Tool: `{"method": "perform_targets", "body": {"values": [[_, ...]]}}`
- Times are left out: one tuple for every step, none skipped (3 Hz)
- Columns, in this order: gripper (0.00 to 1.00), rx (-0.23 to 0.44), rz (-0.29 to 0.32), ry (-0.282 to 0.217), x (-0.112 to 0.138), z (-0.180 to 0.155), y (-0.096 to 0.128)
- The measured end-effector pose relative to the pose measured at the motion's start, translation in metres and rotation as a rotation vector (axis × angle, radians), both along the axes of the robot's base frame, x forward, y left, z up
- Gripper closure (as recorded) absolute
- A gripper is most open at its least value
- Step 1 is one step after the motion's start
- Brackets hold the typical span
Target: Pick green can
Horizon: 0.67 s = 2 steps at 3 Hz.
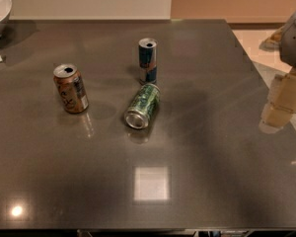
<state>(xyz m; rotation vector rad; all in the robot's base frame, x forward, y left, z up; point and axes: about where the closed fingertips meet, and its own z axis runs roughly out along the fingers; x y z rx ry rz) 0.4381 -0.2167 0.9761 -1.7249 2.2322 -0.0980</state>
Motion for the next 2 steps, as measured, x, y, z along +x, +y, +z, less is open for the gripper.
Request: {"method": "perform_targets", "body": {"values": [[0.00,0.000,0.000,0.000,0.000,0.000,0.000],[0.00,0.032,0.002,0.029,0.016,-0.004,0.012]]}}
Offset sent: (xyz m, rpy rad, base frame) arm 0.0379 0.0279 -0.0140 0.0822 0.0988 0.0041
